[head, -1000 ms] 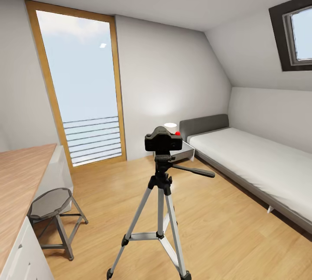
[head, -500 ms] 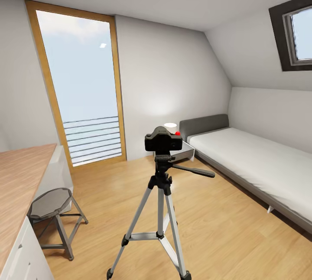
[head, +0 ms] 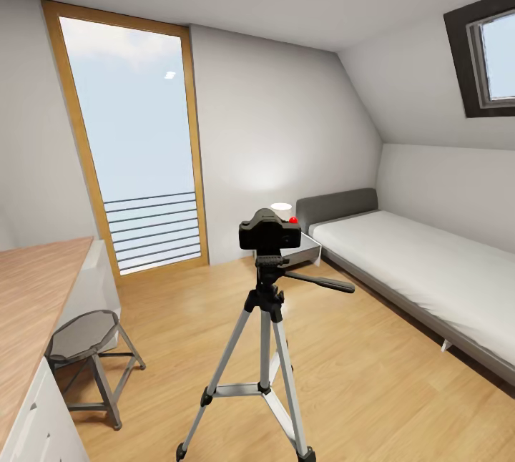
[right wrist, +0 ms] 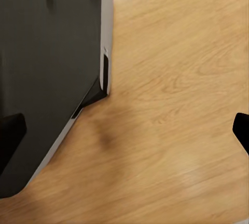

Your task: Attach the digital camera to the camera tripod in the bedroom.

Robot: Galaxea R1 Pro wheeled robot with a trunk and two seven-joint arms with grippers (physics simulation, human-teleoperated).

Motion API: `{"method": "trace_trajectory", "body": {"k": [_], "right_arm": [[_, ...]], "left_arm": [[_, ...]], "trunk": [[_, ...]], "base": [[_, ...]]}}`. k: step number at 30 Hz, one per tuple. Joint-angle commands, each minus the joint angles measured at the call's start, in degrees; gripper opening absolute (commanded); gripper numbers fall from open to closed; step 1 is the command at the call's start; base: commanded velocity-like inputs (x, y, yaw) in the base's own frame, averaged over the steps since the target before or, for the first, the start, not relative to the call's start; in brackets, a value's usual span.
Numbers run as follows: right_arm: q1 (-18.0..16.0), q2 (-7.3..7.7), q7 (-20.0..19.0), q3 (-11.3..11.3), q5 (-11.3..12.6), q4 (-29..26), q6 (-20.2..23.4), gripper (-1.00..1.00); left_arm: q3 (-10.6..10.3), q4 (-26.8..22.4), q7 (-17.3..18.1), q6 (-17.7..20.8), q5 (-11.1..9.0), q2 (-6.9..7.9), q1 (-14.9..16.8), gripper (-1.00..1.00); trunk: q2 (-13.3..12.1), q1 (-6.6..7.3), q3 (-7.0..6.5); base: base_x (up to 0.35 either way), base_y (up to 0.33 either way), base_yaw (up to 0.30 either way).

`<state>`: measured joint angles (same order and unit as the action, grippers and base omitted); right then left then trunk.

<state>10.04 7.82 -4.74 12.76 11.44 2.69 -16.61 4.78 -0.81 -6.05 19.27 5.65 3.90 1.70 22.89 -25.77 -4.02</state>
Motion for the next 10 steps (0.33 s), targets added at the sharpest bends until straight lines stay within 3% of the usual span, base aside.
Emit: {"method": "trace_trajectory", "body": {"k": [1,10], "right_arm": [[-0.02,0.0,-0.35,0.35,0.61,0.12,-0.37,1.0],[-0.02,0.0,-0.35,0.35,0.6,0.12,-0.6,1.0]], "left_arm": [[0.5,-0.1,-0.04,0.27,0.58,-0.03,-0.02,1.0],[0.54,-0.3,0.47,-0.12,0.59,-0.2,-0.03,1.0]], "trunk": [[0.03,-0.02,0.0],[0.03,-0.02,0.0]], "base": [[0.0,0.0,0.0],[0.0,0.0,0.0]]}}
